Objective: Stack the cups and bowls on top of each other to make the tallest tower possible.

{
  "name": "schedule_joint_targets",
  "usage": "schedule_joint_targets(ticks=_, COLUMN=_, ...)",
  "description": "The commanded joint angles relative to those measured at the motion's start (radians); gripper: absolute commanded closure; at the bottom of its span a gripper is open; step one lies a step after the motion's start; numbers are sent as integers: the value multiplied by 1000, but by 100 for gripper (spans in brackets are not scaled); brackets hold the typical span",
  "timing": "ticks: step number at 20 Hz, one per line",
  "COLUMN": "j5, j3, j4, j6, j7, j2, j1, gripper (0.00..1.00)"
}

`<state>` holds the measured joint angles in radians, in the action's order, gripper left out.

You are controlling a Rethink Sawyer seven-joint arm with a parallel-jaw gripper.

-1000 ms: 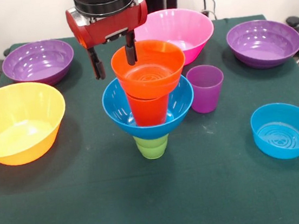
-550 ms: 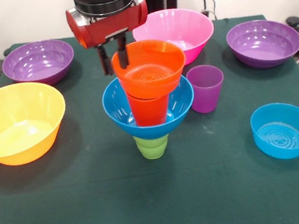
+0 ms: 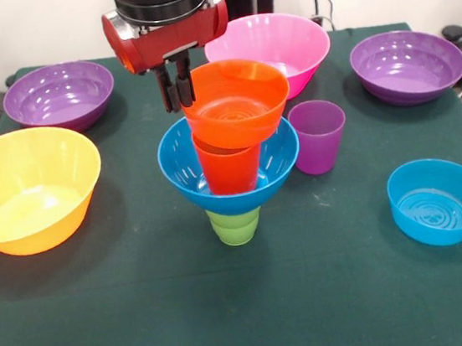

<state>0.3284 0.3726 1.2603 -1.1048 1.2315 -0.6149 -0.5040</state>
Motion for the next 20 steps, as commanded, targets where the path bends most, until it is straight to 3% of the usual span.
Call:
schedule_joint_targets(ticks=1, j5=43, j3=1, j4=-13, j6=-111, j7=-32, j2=40, j1=28, gripper=100)
schedule_joint_targets(ticks=20, j5=54, j3=0, j4=-24, j6=-141, j7=-21, j2=29, j1=31, gripper=100)
